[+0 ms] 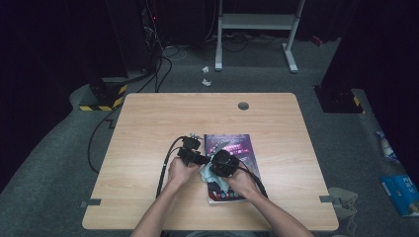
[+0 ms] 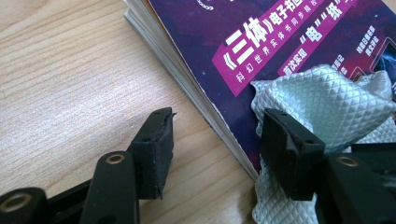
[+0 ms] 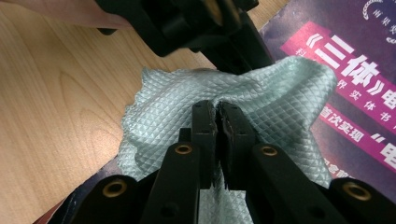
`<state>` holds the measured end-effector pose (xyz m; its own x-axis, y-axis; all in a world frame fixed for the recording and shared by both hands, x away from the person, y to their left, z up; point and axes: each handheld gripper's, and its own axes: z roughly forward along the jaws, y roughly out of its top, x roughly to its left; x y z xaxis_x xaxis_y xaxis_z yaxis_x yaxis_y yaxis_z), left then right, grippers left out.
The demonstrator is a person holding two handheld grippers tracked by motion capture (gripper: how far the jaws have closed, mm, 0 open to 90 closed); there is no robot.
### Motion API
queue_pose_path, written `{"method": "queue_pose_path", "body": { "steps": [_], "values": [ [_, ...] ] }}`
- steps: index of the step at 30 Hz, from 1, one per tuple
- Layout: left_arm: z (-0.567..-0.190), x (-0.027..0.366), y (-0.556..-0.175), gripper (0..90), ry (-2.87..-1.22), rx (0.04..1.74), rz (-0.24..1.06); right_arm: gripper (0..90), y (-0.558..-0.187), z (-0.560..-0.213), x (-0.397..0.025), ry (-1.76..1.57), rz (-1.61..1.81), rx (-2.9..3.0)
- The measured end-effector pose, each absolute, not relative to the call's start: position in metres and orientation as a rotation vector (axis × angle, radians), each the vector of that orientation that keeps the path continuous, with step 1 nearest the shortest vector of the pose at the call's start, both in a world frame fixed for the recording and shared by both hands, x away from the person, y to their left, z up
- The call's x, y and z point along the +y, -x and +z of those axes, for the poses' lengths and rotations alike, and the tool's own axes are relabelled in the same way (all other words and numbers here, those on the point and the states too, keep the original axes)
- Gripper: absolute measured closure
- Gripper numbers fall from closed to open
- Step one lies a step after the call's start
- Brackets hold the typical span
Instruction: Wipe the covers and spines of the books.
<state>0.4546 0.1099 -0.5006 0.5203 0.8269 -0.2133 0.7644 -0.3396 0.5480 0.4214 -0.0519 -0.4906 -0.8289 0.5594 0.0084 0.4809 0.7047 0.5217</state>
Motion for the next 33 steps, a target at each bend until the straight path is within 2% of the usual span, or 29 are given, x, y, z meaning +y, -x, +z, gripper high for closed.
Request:
{"method": "queue_pose_path", "body": {
  "steps": [5,6,18,25,33],
  "values": [
    [-0.501,0.110,-0.454,43.9,-2.172,1.279,0.139,84.8,-0.424,-0.490,-0.074,-0.899,0.761,2.721],
    [-0.501,0.110,-0.454,43.9,-2.175,1.277,0.144,84.8,-0.428,-0.490,-0.096,-0.970,0.749,2.682],
    [-0.501,0.108,-0.453,46.3,-2.172,1.280,0.145,84.6,-0.440,-0.489,-0.189,-1.266,0.740,2.494],
    [-0.501,0.101,-0.451,51.8,-2.182,1.242,0.122,84.7,-0.440,-0.496,-0.201,-1.315,0.727,2.463],
    [-0.500,0.088,-0.440,53.7,-2.211,1.207,0.115,84.7,-0.431,-0.496,-0.201,-1.274,0.700,2.480]
  ]
}}
